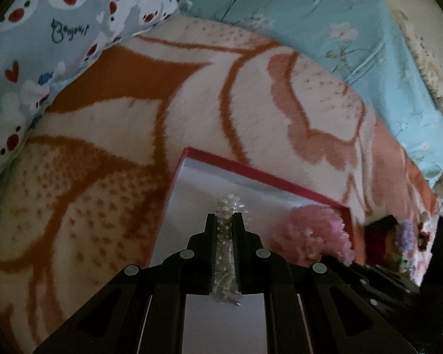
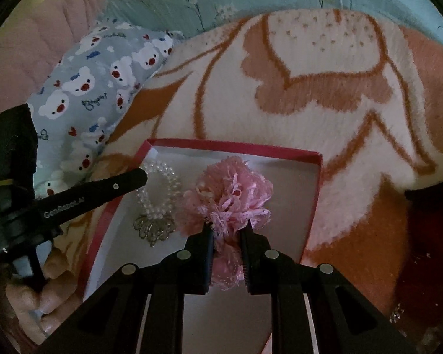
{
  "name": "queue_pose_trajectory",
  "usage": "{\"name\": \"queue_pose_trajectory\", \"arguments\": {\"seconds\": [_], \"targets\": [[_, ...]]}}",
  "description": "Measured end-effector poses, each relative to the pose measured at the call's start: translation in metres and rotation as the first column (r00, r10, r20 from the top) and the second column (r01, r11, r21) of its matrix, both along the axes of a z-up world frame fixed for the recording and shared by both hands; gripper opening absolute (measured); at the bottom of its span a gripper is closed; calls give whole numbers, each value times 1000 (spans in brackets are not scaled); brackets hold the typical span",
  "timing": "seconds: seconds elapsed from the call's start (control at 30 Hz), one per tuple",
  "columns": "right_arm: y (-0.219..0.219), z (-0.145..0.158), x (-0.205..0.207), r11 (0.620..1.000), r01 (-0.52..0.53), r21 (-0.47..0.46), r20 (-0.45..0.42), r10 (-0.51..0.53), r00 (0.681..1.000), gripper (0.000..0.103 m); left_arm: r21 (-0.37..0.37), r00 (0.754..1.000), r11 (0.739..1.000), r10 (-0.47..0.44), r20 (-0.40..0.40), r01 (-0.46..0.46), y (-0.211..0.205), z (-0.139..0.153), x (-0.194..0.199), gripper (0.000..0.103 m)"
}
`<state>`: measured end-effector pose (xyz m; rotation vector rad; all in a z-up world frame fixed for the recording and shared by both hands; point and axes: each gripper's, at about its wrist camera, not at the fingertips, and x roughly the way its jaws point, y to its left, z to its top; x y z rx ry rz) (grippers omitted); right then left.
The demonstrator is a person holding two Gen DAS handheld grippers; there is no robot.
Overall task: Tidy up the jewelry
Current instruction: 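Carry both items into the white box and open both tools, then move both open tools back over the jewelry pile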
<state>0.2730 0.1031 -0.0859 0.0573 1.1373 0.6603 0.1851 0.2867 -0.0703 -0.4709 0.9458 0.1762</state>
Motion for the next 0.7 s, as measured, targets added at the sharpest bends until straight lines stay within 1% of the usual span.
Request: {"name": "queue_pose_trajectory", "arguments": {"seconds": [0.23,0.3,0.33,0.37,0.4,0.43,0.47,0.5,0.53,0.7], "targets": [[5,-3,1,1000,-13,-15,2,13,1000,26,39,999,999,15,-35,-14,-4,-15,10,9],[3,-1,0,1000,-11,-14,6,11,1000,39,46,999,999,14,-40,-13,-6,-14,11,9],[3,-1,-1,1000,-8,-16,10,8,1000,41,50,999,999,14,-41,-12,-7,-14,11,10],[2,1,-2,1000,-7,-13,13,7,1000,47,54,999,998,14,-43,-12,-8,-13,11,12],[1,2,-2,1000,-7,-9,15,7,1000,50,56,999,998,12,-43,-10,-8,-11,9,16],[0,4,-3,1000,-7,-6,16,7,1000,50,61,999,998,13,-46,-10,-9,-10,8,23],[-2,6,-4,1000,-7,-6,19,7,1000,50,67,999,998,17,-49,-14,-9,-9,8,27],[-3,9,-6,1000,-7,-7,22,7,1000,50,71,999,997,19,-47,-16,-10,-7,5,35],[-4,11,-7,1000,-6,-5,26,6,1000,50,74,999,997,20,-43,-17,-10,-5,2,38],[-19,29,-20,1000,7,23,38,-8,999,51,70,999,997,23,-38,-20,-13,4,-13,44]]}}
